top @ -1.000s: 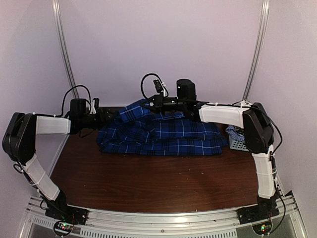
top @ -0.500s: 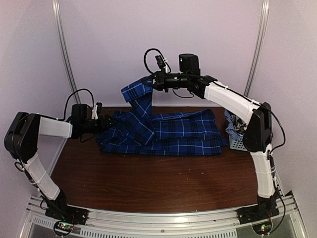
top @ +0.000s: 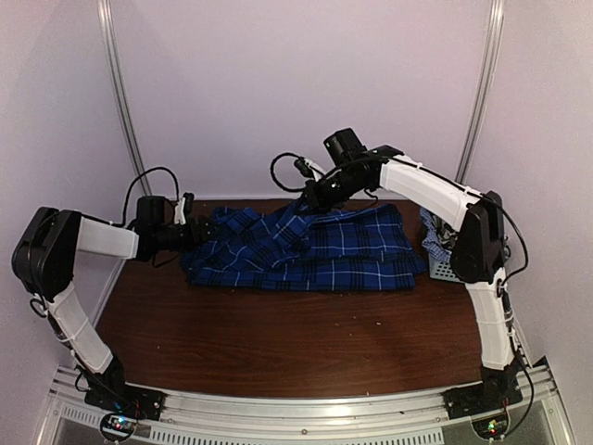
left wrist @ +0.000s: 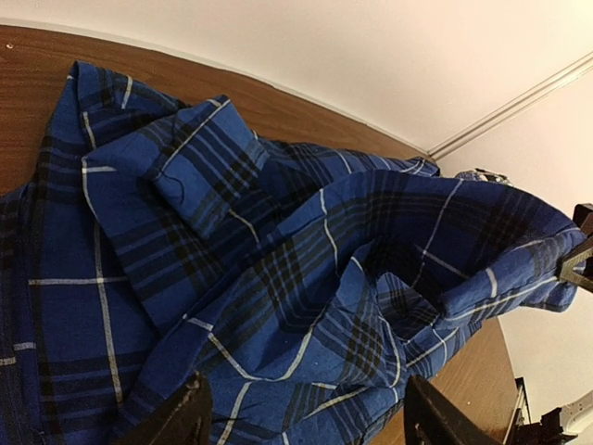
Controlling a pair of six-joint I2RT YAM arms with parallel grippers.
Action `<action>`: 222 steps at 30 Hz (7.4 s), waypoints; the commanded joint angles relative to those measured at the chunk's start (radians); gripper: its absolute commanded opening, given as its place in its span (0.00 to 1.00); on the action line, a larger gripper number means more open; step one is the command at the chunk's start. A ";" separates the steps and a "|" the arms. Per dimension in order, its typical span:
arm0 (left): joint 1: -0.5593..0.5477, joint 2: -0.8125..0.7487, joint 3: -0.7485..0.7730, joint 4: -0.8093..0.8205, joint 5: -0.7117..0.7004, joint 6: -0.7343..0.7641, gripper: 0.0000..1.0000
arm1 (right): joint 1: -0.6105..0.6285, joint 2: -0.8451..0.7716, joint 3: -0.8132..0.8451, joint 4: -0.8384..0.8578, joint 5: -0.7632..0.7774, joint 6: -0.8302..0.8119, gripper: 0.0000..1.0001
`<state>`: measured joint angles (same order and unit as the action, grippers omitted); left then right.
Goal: Fold and stack the long sleeve shirts
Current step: Place the sleeve of the 1/3-folded shirt, then move the 1/3-folded shirt to the center of the board, then pick up the sleeve from the 1/3-folded shirt.
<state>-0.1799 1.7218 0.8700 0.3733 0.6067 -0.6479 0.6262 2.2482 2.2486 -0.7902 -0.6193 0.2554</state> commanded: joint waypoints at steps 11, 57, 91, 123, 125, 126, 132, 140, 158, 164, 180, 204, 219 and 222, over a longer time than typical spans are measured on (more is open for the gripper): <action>-0.039 0.030 -0.011 0.041 -0.014 0.044 0.72 | 0.017 -0.108 -0.121 -0.206 0.393 -0.133 0.00; -0.063 0.030 0.045 -0.112 -0.159 0.056 0.73 | 0.363 -0.310 -0.888 0.288 1.968 -0.486 0.07; -0.063 -0.086 -0.026 -0.020 -0.128 0.064 0.73 | 0.410 -0.214 -0.813 0.549 1.972 -0.555 0.00; -0.038 -0.175 -0.051 -0.060 -0.184 0.092 0.78 | 0.412 -0.188 -0.657 0.249 1.443 -0.343 1.00; -0.045 -0.178 -0.062 -0.013 -0.137 0.106 0.77 | 0.408 -0.236 -0.702 0.211 1.378 -0.302 1.00; -0.053 -0.180 -0.067 0.015 -0.113 0.116 0.77 | 0.406 -0.264 -0.731 0.206 1.348 -0.284 0.99; -0.162 -0.191 -0.052 0.068 -0.026 0.268 0.76 | 0.381 -0.472 -0.912 0.225 1.184 -0.177 0.99; -0.286 -0.164 0.011 -0.055 0.023 0.485 0.77 | 0.272 -0.700 -1.107 0.262 1.056 -0.113 0.99; -0.289 0.025 0.061 -0.179 -0.305 0.309 0.76 | -0.039 -0.592 -1.275 0.574 0.704 0.092 0.84; -0.266 0.084 0.035 -0.161 -0.268 0.265 0.73 | -0.106 -0.497 -1.266 0.635 0.652 0.083 0.81; -0.265 0.024 -0.214 -0.171 -0.264 0.163 0.69 | -0.125 -0.532 -1.506 0.664 0.581 0.148 0.76; -0.477 -0.718 -0.490 -0.316 -0.443 0.096 0.80 | 0.128 -1.038 -1.692 0.427 0.723 0.442 0.74; -0.614 -0.513 -0.288 -0.210 -0.336 0.367 0.95 | 0.128 -0.947 -1.574 0.437 0.719 0.358 0.76; -0.656 -0.428 -0.230 -0.235 -0.326 0.425 0.94 | 0.128 -0.934 -1.575 0.445 0.714 0.355 0.76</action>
<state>-0.7879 1.2144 0.5621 0.1162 0.2584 -0.3378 0.7467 1.2980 0.6502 -0.3481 0.0837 0.6270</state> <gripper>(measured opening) 0.947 0.755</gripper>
